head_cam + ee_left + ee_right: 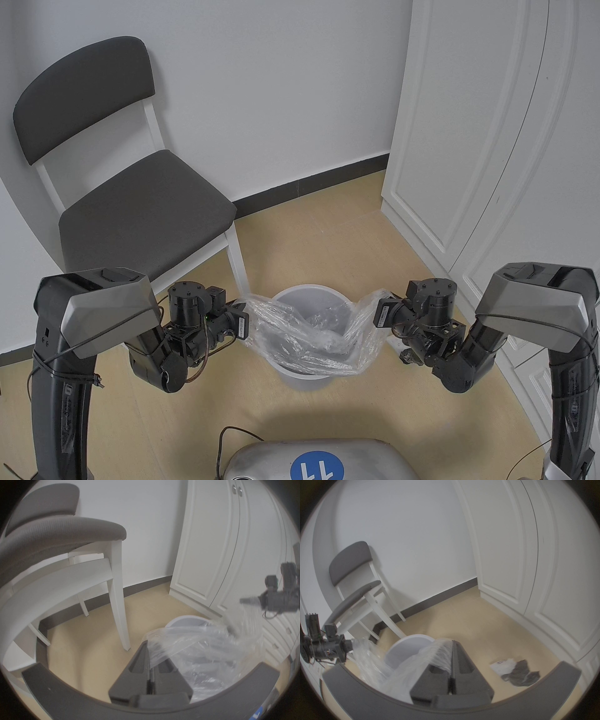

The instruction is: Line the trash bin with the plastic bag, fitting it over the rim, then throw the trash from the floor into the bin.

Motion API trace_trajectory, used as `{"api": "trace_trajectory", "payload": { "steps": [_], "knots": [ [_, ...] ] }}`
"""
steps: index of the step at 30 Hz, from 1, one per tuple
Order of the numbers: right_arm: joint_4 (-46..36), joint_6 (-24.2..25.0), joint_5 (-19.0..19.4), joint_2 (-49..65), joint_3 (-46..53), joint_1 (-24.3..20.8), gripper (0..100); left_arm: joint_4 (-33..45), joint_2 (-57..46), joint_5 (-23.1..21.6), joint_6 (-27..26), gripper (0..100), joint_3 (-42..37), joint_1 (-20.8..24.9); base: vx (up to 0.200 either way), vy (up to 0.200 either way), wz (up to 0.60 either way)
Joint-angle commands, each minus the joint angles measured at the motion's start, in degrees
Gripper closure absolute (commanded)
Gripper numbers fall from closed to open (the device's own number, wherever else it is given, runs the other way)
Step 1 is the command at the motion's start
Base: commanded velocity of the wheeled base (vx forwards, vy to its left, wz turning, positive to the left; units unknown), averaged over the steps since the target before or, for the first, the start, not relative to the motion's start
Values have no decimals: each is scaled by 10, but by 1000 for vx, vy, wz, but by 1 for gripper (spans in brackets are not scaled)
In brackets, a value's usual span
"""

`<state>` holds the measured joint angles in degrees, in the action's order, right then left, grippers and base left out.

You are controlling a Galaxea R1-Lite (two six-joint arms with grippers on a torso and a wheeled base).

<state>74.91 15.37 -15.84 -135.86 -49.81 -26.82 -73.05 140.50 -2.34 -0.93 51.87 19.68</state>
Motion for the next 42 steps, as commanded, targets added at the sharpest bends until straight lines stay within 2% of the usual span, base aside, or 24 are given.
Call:
{"api": "trace_trajectory", "payload": {
  "steps": [1,3,5,10,16,21,28,34,42],
  "knots": [
    [-12,-25,1,46,26,22,100,3,-26,0,-25,100,-30,-4,0,0,0],
    [-13,-32,1,48,32,25,100,3,-26,0,-30,100,-34,-6,0,0,0],
    [-13,-80,1,63,68,33,100,6,-28,0,-42,100,-41,-9,0,0,0],
    [-13,-126,1,74,113,34,100,6,-27,-2,-46,100,-52,-8,0,0,0],
    [-14,-177,2,97,165,36,100,5,-36,-57,-95,100,-99,-10,0,0,0],
    [-24,-198,4,130,196,37,100,7,-51,-60,-99,100,-114,-10,0,0,0],
    [-40,-218,34,177,235,36,100,42,-95,-82,-124,100,-150,-10,0,0,0],
    [-40,-235,36,190,253,36,100,70,-121,-86,-125,100,-160,-10,0,0,0],
    [-41,-244,37,198,267,36,100,87,-131,-104,-160,100,-180,-17,0,0,0]
  ]
}}
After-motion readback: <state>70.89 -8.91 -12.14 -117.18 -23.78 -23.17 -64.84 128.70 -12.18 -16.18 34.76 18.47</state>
